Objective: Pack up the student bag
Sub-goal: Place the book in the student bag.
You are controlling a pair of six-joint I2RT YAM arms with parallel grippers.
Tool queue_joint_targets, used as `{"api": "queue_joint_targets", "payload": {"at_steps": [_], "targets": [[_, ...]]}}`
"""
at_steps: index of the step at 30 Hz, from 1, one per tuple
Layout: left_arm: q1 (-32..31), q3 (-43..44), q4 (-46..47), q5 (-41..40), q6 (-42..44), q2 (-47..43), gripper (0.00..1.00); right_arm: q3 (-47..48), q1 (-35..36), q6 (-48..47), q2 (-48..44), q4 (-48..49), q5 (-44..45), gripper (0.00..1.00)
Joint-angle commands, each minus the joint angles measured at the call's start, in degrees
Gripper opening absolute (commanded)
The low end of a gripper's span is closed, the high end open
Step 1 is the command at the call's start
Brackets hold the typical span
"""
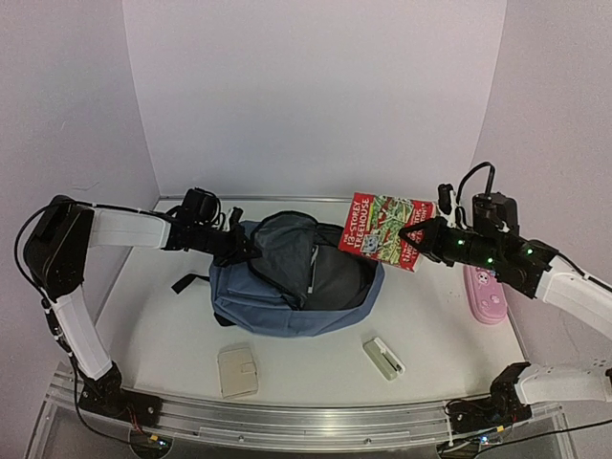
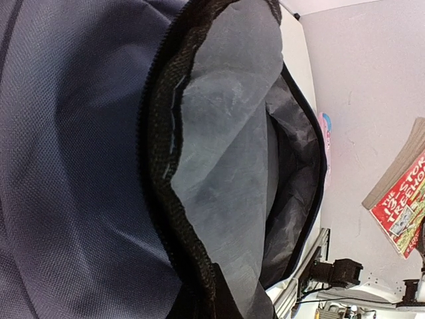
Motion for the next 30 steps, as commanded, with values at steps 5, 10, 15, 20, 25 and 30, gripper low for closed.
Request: {"api": "queue_joint_targets", "payload": {"at_steps": [5,10,15,20,25,30], "targets": [[0.1,5.0,-12.8,-2.6,10.9,-11.5,0.0,0.7,-1.7,3.3,7.1,6.4,-4.9,0.0],[0.4,7.9,-18.1,1.2,13.5,-13.1,0.0,0.4,-2.9,6.4,8.6,12.0,-9.4,0.0],[0.5,15.0,-26.6,3.2,19.0,-11.4,0.0,0.3,-3.6,12.3,9.3,16.0,-9.7,0.0],[0.5,18.2,-26.0,7.0,25.1,-11.1,0.0,1.8,-3.5,14.9,14.8,17.0,-10.0,0.0],[0.8,15.6,-20.5,11.2,26.2,-12.3,0.0,4.3,-3.5,16.2,18.8,18.5,-11.3,0.0],[0.8,13.5,-18.5,14.2,24.8,-13.7,0.0,4.4,-3.6,19.0,20.9,22.8,-13.2,0.0]]}}
